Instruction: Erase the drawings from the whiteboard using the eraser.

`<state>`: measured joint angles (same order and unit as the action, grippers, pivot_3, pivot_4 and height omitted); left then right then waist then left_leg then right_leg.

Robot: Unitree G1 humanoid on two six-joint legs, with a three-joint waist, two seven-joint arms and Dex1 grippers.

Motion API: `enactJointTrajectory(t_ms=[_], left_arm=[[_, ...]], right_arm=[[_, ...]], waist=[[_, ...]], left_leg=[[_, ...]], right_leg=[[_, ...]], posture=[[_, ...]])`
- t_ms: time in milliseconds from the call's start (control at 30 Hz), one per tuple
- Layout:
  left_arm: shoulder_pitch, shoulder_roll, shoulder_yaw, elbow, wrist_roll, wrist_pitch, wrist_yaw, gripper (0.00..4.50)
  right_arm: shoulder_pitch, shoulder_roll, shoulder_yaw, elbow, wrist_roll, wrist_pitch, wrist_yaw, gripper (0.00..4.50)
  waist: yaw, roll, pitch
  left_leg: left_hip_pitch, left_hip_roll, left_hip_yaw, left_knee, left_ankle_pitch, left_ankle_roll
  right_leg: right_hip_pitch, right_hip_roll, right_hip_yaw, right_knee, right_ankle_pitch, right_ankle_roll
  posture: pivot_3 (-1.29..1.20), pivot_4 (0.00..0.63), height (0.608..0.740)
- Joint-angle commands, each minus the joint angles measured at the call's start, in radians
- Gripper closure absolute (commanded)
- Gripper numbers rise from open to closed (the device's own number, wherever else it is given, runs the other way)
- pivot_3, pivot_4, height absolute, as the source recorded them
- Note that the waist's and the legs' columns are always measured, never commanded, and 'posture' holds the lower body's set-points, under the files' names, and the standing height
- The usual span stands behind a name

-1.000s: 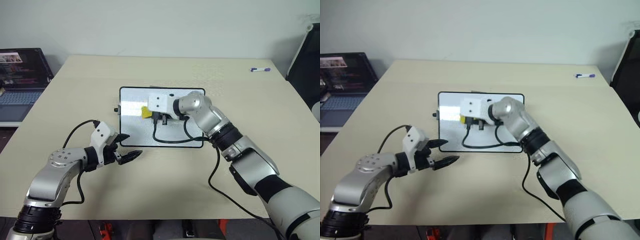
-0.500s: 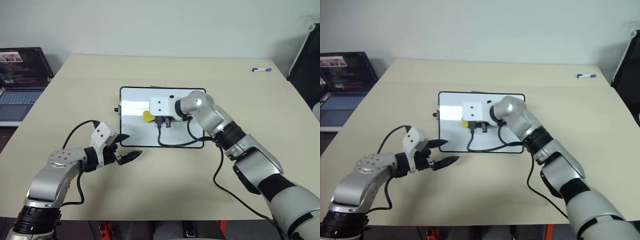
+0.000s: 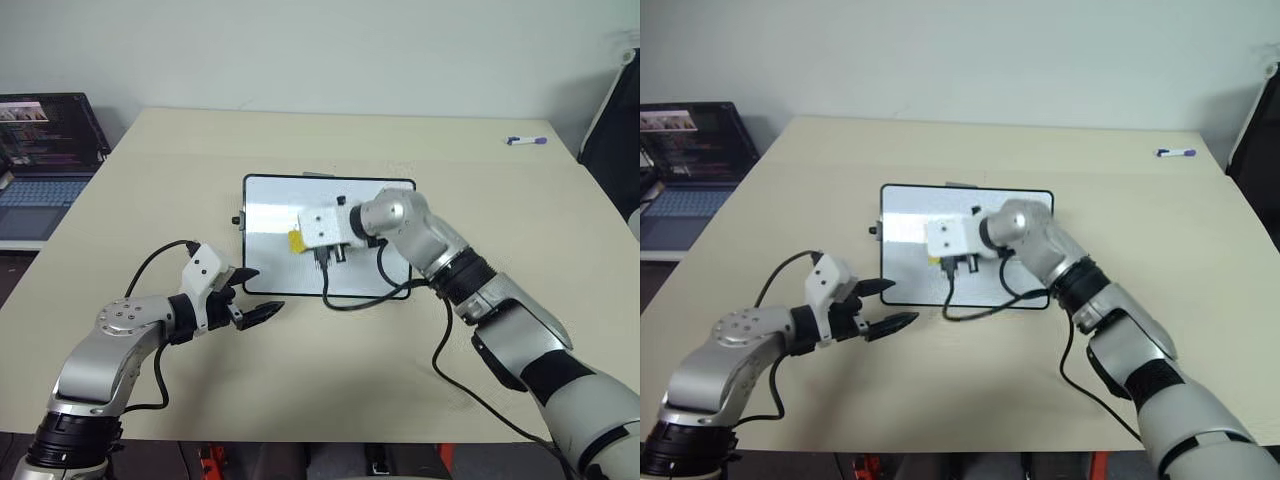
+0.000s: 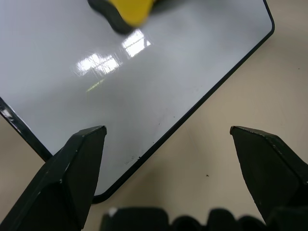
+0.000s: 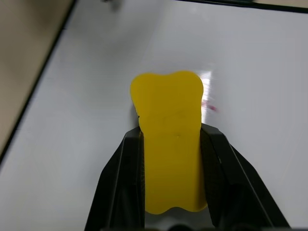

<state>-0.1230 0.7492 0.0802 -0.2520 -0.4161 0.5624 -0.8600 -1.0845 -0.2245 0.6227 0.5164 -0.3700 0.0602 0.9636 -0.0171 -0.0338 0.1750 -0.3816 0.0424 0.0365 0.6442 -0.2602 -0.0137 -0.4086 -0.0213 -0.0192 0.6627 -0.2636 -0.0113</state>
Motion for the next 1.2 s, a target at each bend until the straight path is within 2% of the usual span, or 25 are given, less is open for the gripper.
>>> enactJointTrajectory(t_ms=[33,300,433,733,800,900,1000,1200], left_arm=[[0.002,0.003,0.014,-0.033,-0.003,-0.011,0.003,0.0],[0.014,-0.001,0.014,-0.046,-0.006,-0.008,0.008,0.0],[0.014,-0.004,0.011,-0.046,-0.006,-0.009,0.009,0.0],[0.01,-0.006,0.008,-0.041,-0.003,-0.01,0.009,0.0],[0.011,-0.005,0.009,-0.041,-0.003,-0.01,0.009,0.0],[0.01,-0.005,0.008,-0.042,-0.004,-0.009,0.008,0.0],[0.009,-0.005,0.008,-0.042,-0.004,-0.01,0.006,0.0],[0.009,-0.006,0.01,-0.05,-0.007,-0.009,0.008,0.0]], right_arm=[[-0.001,-0.013,-0.009,0.1,-0.057,0.044,-0.062,3.32],[-0.112,0.008,-0.111,0.194,-0.002,0.069,-0.125,3.32],[-0.11,0.002,-0.08,0.215,-0.028,0.032,-0.116,3.32],[-0.008,-0.035,0.018,0.084,-0.069,0.033,0.044,3.32],[-0.014,-0.035,0.008,0.086,-0.07,0.031,0.028,3.32],[-0.093,0.003,-0.067,0.172,-0.057,0.024,-0.132,3.32],[-0.125,0.006,-0.095,0.215,-0.042,0.029,-0.167,3.32],[-0.032,-0.047,-0.074,0.105,-0.032,0.026,-0.047,3.33]], waist=[[0.0,0.0,0.0],[0.007,0.002,0.002],[0.01,0.002,0.002],[0.009,0.001,0.001],[0.009,0.002,0.002],[0.007,0.002,0.002],[0.01,0.002,0.002],[0.018,0.002,0.002]], left_leg=[[0.0,0.0,0.0,0.0,0.0,0.0],[-0.001,0.0,0.0,0.001,0.001,0.0],[-0.001,0.0,0.0,0.0,0.001,0.0],[-0.001,0.001,0.002,0.0,0.001,0.0],[-0.001,0.001,0.002,0.0,0.001,0.0],[-0.001,0.001,0.002,0.0,0.001,0.0],[-0.001,0.001,0.002,0.001,0.001,0.0],[-0.002,0.001,0.002,0.0,0.001,0.0]], right_leg=[[0.0,0.0,0.0,0.0,0.0,0.001],[-0.001,0.0,0.0,0.0,-0.001,-0.004],[-0.002,0.0,0.0,0.0,0.001,-0.005],[-0.001,0.0,0.0,0.0,0.001,-0.002],[-0.001,0.0,0.0,0.0,0.0,0.0],[-0.001,0.0,0.0,0.0,0.0,0.0],[-0.002,0.001,0.0,0.001,0.001,-0.002],[-0.002,0.001,0.0,-0.001,0.001,-0.002]], posture=[[0.0,0.15,0.74],[0.0,0.15,0.74],[0.0,0.15,0.74],[0.0,0.15,0.74],[0.0,0.15,0.74],[0.0,0.15,0.74],[0.0,0.15,0.74],[0.0,0.15,0.74]])
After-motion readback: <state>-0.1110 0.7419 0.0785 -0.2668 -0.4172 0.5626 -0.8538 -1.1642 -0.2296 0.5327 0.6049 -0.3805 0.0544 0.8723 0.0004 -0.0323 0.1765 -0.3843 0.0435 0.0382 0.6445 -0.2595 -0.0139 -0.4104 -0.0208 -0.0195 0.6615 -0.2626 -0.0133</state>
